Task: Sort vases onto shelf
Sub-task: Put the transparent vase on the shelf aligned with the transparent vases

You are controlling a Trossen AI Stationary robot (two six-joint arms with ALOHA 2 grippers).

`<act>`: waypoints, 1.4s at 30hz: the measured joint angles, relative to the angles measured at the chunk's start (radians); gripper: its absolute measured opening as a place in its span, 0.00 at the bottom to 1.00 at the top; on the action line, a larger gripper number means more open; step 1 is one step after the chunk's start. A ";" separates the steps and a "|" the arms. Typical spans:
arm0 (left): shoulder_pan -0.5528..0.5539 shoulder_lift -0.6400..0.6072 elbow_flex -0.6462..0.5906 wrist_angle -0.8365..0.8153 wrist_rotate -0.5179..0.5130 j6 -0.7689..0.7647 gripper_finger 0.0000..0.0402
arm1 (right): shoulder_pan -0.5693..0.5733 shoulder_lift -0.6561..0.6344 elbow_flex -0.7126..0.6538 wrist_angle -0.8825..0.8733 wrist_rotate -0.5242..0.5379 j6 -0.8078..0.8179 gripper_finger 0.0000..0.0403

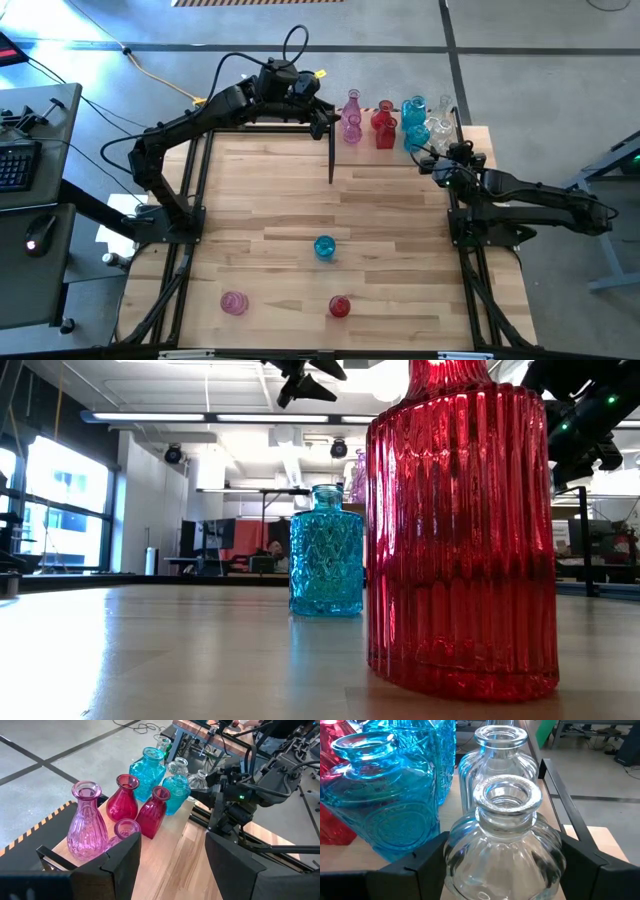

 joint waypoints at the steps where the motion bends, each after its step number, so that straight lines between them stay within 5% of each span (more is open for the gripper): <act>1: 0.000 0.000 0.000 0.000 0.000 0.000 0.53 | 0.000 0.000 0.000 0.000 -0.002 0.000 0.68; 42: 0.000 -0.001 0.000 0.000 0.000 0.000 0.53 | -0.051 0.105 0.002 0.013 0.001 0.080 0.68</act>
